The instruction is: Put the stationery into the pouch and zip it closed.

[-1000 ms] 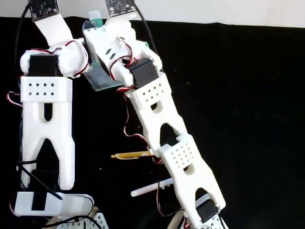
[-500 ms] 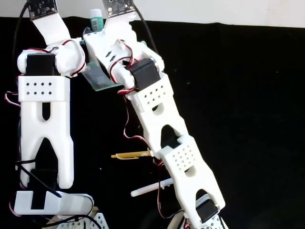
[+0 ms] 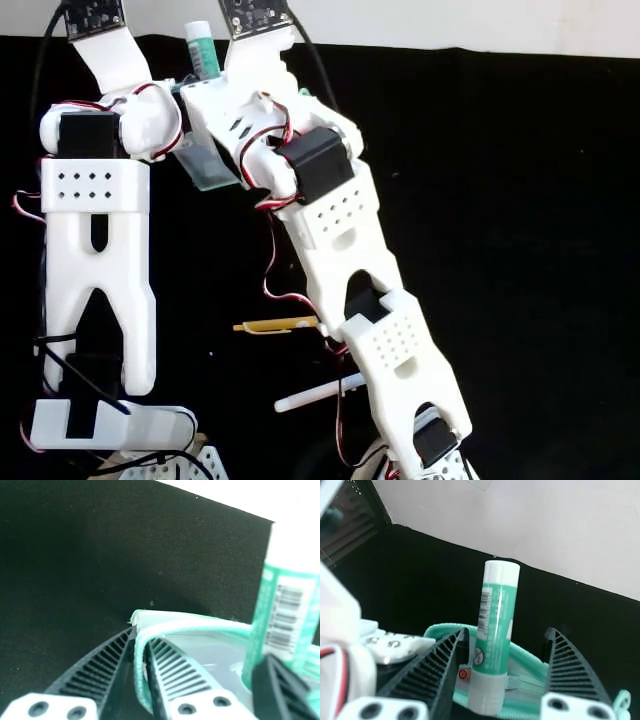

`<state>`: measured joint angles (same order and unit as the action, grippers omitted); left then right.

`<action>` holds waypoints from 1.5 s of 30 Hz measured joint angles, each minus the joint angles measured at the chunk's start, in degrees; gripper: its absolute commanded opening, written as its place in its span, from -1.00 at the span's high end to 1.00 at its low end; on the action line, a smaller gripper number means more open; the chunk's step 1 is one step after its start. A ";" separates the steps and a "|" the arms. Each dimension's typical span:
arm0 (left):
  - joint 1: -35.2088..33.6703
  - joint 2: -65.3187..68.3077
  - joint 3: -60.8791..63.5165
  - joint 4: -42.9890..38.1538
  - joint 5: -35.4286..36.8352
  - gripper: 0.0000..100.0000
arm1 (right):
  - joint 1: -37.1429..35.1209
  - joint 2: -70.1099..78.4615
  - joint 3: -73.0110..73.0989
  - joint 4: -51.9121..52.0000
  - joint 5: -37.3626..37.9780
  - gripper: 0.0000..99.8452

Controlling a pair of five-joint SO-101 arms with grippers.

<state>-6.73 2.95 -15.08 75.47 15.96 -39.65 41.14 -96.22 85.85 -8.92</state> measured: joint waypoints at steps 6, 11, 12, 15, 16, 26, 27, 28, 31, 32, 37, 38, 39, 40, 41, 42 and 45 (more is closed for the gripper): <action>0.00 0.00 0.00 0.00 0.00 0.99 | 0.00 -1.14 0.00 2.81 0.00 0.52; 0.00 0.00 0.00 0.00 0.00 0.99 | 0.00 -1.67 0.00 3.78 0.00 0.52; 0.00 0.00 0.00 0.00 0.00 0.99 | 0.00 -1.67 0.00 4.31 0.00 0.52; 0.00 0.00 0.00 0.00 0.00 0.99 | 0.00 -2.11 0.00 5.10 0.00 0.52; 0.00 0.00 0.00 0.00 0.00 0.99 | 0.00 -2.46 0.00 5.10 0.00 0.52; 0.00 0.00 0.00 0.00 0.00 0.99 | 1.67 -3.08 0.00 5.10 0.00 0.52; 0.00 0.00 0.00 0.00 0.00 0.99 | 1.67 -3.08 0.00 5.10 0.00 0.52; 0.00 0.00 0.00 0.00 0.00 0.99 | 1.76 -3.08 0.00 5.10 0.00 0.52; 0.00 0.00 0.00 0.00 0.00 0.99 | 2.20 -3.08 0.00 6.24 0.00 0.52; 0.00 0.00 0.00 0.00 0.00 0.99 | 2.29 -3.08 0.00 6.59 0.00 0.52; 0.00 0.00 0.00 0.00 0.00 0.99 | 2.37 -3.08 0.00 7.03 0.00 0.52; 0.00 0.00 0.00 0.00 0.00 0.99 | 2.37 -2.99 0.00 7.03 0.00 0.52; 0.00 0.00 0.00 0.00 0.00 0.99 | 2.37 -2.64 0.00 7.03 0.00 0.52; 0.00 0.00 0.00 0.00 0.00 0.99 | 2.37 -2.20 0.00 7.03 0.00 0.52; 0.00 0.00 0.00 0.00 0.00 0.99 | 2.37 -1.67 0.00 7.03 0.00 0.52; 0.00 0.00 0.00 0.00 0.00 0.99 | 2.37 -1.32 0.00 7.03 0.00 0.52; 0.00 0.00 0.00 0.00 0.00 0.99 | 2.46 -0.18 -0.09 6.51 0.09 0.52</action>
<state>-6.73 2.95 -15.08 75.47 15.96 -37.19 40.97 -96.31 92.35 -8.84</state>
